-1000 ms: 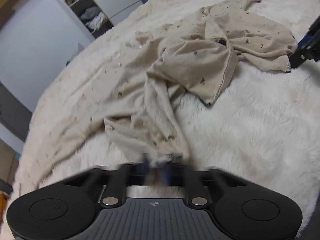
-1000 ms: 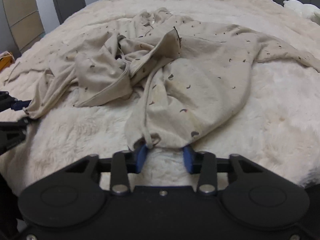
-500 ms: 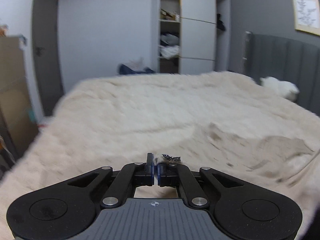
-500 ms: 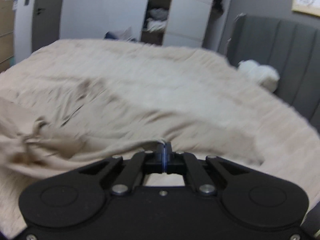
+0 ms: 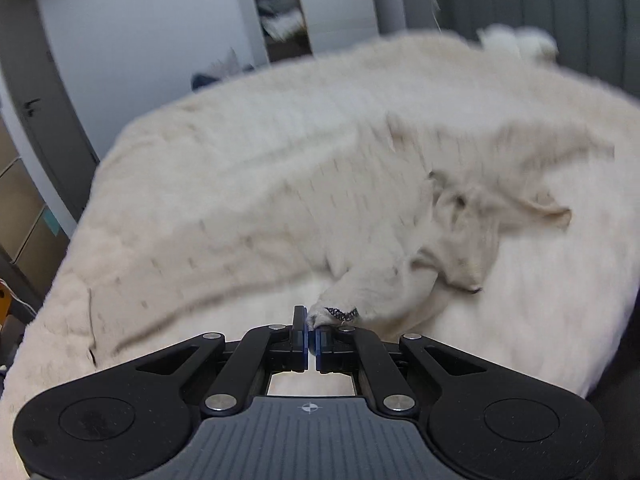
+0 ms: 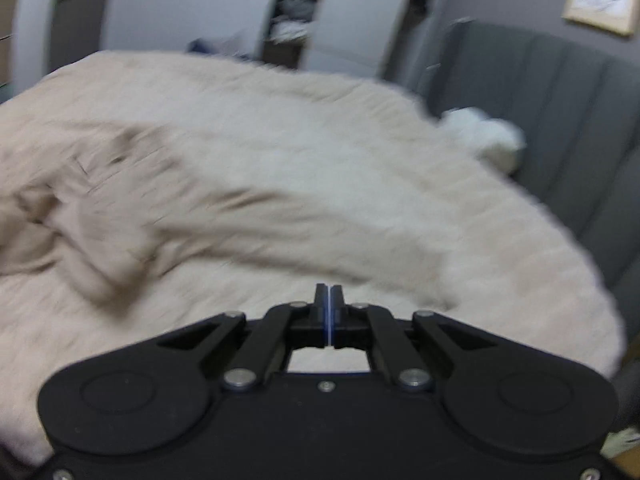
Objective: Fold clothes
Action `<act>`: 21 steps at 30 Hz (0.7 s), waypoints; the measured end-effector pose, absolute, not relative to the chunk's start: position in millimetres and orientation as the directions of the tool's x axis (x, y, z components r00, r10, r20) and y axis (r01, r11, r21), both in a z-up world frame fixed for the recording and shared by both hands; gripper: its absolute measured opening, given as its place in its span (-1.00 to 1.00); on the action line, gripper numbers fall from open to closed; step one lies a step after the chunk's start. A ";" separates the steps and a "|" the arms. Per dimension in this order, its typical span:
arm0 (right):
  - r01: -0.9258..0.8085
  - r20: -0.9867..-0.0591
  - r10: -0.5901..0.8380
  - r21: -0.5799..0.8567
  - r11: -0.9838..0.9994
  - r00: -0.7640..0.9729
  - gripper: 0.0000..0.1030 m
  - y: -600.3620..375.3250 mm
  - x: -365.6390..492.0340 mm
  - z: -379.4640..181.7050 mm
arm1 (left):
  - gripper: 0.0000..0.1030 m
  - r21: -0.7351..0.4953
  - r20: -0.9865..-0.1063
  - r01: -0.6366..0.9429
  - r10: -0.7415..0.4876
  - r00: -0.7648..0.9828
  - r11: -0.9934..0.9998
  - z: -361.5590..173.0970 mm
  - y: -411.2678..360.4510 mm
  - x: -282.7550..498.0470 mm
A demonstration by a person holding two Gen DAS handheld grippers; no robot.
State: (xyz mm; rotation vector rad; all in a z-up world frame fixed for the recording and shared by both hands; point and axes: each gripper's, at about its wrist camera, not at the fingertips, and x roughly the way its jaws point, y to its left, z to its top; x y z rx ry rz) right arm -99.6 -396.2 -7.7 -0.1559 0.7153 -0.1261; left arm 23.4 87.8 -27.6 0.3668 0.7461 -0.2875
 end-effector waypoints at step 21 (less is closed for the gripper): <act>0.074 -0.670 0.049 0.154 0.985 0.741 -0.99 -320.9 -22.9 -109.5 | -0.96 0.005 -0.692 0.285 -0.202 0.693 0.959 -44.8 111.4 36.3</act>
